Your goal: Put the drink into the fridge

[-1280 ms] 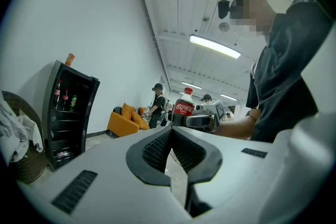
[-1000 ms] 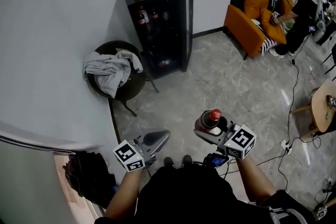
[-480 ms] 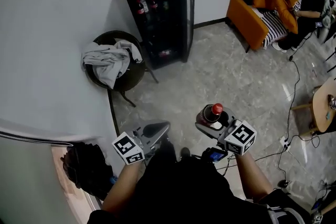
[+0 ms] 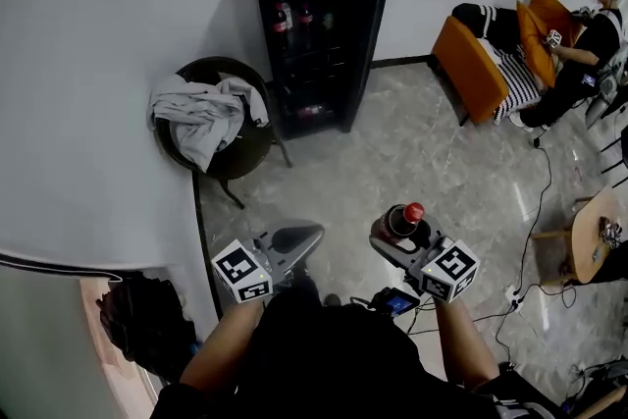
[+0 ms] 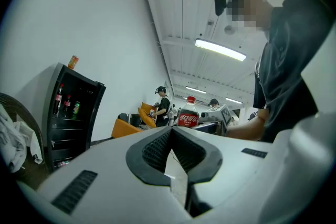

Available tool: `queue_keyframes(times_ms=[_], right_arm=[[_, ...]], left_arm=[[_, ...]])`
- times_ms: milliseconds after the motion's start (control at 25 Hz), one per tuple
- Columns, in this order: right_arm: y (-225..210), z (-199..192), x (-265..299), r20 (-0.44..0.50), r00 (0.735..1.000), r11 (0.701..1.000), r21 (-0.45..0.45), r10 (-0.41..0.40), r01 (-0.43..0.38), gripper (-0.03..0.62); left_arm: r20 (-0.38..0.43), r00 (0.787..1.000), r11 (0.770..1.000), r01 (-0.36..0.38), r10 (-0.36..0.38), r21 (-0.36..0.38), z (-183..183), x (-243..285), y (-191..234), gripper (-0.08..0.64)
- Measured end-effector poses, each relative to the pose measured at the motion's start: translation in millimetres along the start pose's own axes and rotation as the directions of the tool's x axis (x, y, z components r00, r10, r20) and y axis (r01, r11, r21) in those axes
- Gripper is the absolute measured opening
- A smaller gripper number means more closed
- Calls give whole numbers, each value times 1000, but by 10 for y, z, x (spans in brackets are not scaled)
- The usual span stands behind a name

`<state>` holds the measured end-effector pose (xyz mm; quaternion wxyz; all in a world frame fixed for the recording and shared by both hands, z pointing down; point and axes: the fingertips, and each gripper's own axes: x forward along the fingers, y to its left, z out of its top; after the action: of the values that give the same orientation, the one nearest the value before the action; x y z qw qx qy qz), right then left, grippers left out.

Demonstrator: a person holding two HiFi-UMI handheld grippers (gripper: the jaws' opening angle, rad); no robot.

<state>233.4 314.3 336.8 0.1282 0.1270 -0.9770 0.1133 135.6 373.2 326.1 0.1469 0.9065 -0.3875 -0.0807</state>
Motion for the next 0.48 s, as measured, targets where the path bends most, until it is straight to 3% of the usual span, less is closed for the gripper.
queue_keyframes(times_ms=[160,480], right_arm=[[-71,171,409,1,1000,1000,3,-4,4,327],[-265,650,1174,0,999,997,-60,-50,49,327]], left_arm=[[2,1000,1000,4,-4,-9,109,-118,423,11],[79,997,999,2,2,-52,524,-378,1297,11]])
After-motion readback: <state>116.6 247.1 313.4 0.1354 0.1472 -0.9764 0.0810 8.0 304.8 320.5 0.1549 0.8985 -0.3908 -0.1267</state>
